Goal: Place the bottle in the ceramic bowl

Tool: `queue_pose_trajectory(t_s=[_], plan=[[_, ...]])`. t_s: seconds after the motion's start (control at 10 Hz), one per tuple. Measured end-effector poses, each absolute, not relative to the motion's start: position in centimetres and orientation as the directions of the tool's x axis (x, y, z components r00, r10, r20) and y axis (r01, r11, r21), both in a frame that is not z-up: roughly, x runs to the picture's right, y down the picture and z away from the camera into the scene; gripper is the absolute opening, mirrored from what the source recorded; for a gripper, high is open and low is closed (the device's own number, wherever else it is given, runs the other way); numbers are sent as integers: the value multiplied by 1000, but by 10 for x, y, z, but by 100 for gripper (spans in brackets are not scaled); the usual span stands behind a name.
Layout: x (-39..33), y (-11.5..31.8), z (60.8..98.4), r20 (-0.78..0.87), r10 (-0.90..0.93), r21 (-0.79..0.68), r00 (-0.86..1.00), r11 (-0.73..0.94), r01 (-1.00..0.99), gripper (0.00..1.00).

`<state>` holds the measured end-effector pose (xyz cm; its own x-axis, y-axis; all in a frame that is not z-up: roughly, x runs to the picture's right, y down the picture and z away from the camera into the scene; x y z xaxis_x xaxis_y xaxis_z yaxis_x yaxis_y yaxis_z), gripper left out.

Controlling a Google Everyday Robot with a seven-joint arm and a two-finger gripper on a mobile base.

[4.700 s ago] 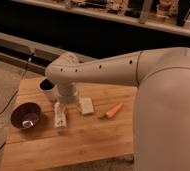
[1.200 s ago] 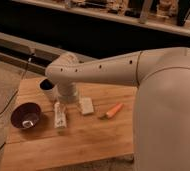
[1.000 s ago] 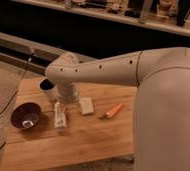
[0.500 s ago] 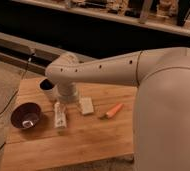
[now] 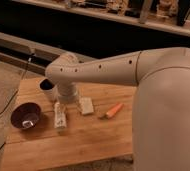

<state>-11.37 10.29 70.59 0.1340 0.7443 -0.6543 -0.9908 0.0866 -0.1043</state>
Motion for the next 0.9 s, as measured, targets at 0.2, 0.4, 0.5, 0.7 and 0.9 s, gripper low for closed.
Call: queue_pose_trajectory(t_s=[0.2,0.4,0.5,0.7,0.9], plan=[[-130,104,708,-645,736,-160,205,132,-978,65],[-153,103,712,-627,727,-226,282,177,-958,65],[-163,103,715,-619,720,-252,313,195,-948,65],[-179,110,729,-612,701,-281,366,240,-929,65],[-184,116,748,-611,690,-278,388,272,-921,65]])
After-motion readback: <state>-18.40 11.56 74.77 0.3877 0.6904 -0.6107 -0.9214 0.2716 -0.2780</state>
